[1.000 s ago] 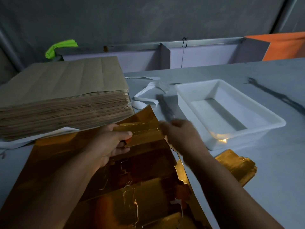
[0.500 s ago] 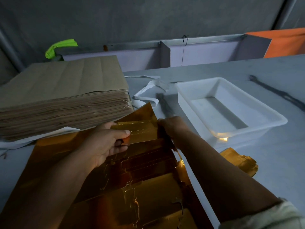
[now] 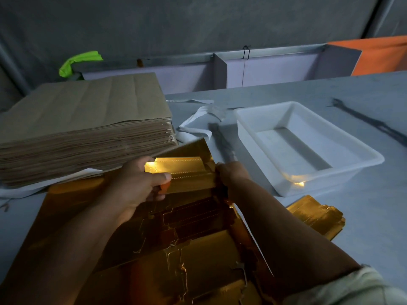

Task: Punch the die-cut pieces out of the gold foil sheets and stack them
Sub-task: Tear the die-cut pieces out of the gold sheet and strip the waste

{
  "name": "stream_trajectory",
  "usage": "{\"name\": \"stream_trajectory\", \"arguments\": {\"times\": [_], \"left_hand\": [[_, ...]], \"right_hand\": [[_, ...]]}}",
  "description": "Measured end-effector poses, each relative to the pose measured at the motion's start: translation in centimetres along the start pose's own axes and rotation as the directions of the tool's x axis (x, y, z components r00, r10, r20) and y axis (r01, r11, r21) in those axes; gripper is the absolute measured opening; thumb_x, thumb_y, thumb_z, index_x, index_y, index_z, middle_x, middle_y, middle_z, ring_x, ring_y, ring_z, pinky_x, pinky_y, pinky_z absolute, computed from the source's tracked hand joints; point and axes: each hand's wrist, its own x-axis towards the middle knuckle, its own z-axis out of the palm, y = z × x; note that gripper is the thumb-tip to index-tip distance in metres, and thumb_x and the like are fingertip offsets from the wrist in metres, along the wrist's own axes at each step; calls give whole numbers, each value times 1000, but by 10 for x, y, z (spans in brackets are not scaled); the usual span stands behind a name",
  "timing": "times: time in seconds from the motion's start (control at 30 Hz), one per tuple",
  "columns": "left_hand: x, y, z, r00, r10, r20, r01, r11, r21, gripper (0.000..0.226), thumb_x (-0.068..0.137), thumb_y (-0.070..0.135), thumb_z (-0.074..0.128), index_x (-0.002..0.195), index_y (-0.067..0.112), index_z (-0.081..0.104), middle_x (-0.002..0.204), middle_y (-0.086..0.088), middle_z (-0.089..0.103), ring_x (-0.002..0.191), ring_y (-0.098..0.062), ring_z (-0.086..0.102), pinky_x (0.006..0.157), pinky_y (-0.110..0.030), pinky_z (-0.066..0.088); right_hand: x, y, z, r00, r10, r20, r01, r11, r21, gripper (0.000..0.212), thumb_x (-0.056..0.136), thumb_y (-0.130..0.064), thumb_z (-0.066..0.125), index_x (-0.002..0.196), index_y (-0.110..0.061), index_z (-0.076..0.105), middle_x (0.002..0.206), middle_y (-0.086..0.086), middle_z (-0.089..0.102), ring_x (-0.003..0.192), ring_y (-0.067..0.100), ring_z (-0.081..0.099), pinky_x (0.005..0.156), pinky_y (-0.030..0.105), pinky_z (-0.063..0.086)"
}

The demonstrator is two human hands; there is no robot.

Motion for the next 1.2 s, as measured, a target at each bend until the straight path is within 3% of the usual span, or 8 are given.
{"name": "stream_trajectory", "arguments": {"times": [0.1, 0.23, 0.33, 0.43, 0.57, 0.7, 0.97, 1.2], "left_hand": [[0, 3, -13, 999, -43, -11, 42, 996, -77, 67, 82, 4, 71, 141, 20, 43, 113, -16, 59, 84, -22, 62, 45, -19, 52], [-4, 3, -15, 998, -57, 39, 61, 993, -104, 74, 80, 6, 71, 145, 20, 39, 112, -16, 59, 86, -23, 62, 47, -20, 53], [-8, 2, -5, 997, -68, 41, 73, 987, -142, 71, 81, 8, 71, 144, 20, 40, 112, -15, 59, 88, -23, 62, 47, -21, 53], [-12, 4, 4, 996, -68, 56, 77, 981, -176, 62, 72, 14, 73, 130, 21, 51, 111, -13, 62, 88, -22, 63, 48, -21, 53], [-19, 6, 18, 995, -68, 72, 82, 976, -204, 64, 80, 11, 71, 138, 16, 47, 113, -15, 62, 88, -21, 63, 48, -20, 52], [-35, 11, 45, 990, -61, 130, 84, 981, -176, 56, 83, 13, 68, 136, 15, 49, 110, -13, 61, 83, -18, 63, 50, -20, 52], [-72, 10, 105, 886, -49, 462, 61, 998, -9, 16, 94, 16, 62, 108, 11, 64, 87, -7, 73, 75, -17, 72, 61, -25, 57], [-77, 3, 118, 876, -105, 470, 53, 991, 121, 12, 93, 17, 65, 104, 11, 67, 91, -8, 74, 78, -16, 71, 71, -28, 59]], "right_hand": [[0, 4, -7, 999, 49, 4, -49, 999, -16, 25, 100, -25, 54, 82, -8, 60, 77, 9, 57, 79, 23, 59, 78, 36, 49], [-5, 1, -8, 998, -69, 6, 69, 992, -107, 27, 101, -23, 49, 78, -12, 57, 74, 5, 57, 63, 16, 56, 55, 20, 46], [-12, -4, -9, 944, -326, -47, 293, 895, -336, 38, 106, -26, 35, 108, -2, 64, 108, 17, 67, 98, 31, 64, 85, 33, 53], [-27, -4, -18, 890, -420, -179, 391, 903, -176, 53, 104, -44, 29, 107, -6, 65, 111, 18, 66, 102, 33, 61, 93, 48, 49], [-51, -4, -50, 953, -258, 156, 224, 952, 208, 54, 99, -61, 36, 93, -15, 64, 78, 4, 69, 73, 20, 65, 58, 32, 49], [-69, 1, -86, 895, -316, 315, 260, 943, 206, 8, 98, -15, 55, 102, -10, 60, 78, 8, 63, 64, 17, 64, 55, 29, 53], [-86, 28, -180, 959, -221, 177, 225, 974, 1, 30, 89, 9, 54, 101, -15, 68, 82, 10, 62, 72, 23, 60, 51, 26, 50], [-76, 64, -216, 993, -88, -81, 68, 973, -223, 32, 90, 5, 53, 100, -20, 72, 81, 10, 58, 67, 18, 53, 57, 27, 48]]}}
